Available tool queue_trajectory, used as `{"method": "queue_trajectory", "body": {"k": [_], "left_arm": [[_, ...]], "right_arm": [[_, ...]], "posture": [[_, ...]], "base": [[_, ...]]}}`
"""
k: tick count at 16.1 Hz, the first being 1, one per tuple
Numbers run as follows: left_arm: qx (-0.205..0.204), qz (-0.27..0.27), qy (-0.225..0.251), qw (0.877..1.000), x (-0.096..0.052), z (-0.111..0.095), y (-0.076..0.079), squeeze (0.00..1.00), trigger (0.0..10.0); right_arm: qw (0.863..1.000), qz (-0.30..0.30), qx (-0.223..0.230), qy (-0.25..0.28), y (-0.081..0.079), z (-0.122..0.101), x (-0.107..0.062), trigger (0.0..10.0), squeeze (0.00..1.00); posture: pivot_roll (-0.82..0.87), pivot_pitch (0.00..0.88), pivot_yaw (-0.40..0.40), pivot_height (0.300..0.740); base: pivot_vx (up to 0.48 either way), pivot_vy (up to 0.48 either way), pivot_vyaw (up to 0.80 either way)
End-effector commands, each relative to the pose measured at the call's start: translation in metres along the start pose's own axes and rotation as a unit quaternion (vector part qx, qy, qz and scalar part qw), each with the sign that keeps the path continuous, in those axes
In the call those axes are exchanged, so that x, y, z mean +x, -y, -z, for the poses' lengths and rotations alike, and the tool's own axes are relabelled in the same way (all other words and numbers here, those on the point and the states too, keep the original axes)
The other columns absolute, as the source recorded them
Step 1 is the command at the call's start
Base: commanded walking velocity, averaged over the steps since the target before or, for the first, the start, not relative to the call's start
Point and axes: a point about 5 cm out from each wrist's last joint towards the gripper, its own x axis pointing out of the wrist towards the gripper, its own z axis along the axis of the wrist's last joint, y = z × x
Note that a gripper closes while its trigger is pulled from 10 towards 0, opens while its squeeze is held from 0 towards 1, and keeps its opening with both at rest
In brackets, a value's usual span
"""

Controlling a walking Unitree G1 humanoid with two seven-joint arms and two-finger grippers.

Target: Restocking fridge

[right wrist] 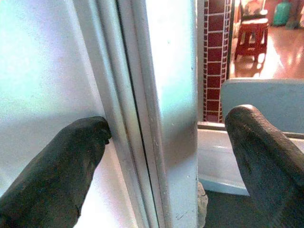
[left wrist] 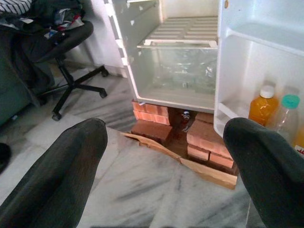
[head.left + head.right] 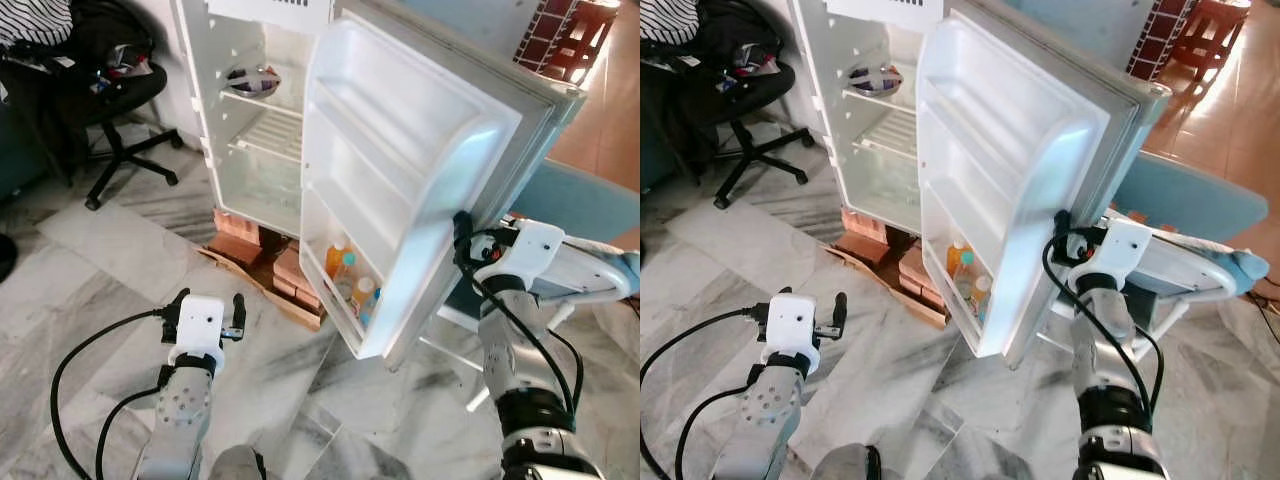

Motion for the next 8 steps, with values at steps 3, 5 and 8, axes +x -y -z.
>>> {"method": "queue_trajectory", "body": {"k": [3, 5, 8], "left_arm": [[0.005, 0.008, -0.005, 1.0, 0.001, 0.001, 0.001, 0.0, 10.0], [0.0, 0.009, -0.004, 1.0, 0.002, 0.001, 0.001, 0.0, 10.0], [-0.004, 0.01, -0.003, 1.0, 0.002, 0.001, 0.004, 0.0, 10.0]], "right_arm": [[0.958, -0.228, 0.169, 0.042, -0.055, -0.036, 0.0, 10.0, 0.0], [0.878, -0.402, 0.26, -0.005, -0.077, -0.039, -0.042, 10.0, 0.0], [0.873, -0.44, 0.187, -0.101, -0.071, 0.004, -0.074, 10.0, 0.0]], "posture": [[0.13, 0.062, -0.044, 0.74], [0.13, 0.063, -0.044, 0.74], [0.12, 0.063, -0.044, 0.74]], "base": [[0.0, 0.0, 0.0], [0.0, 0.0, 0.0], [0.0, 0.0, 0.0]]}}
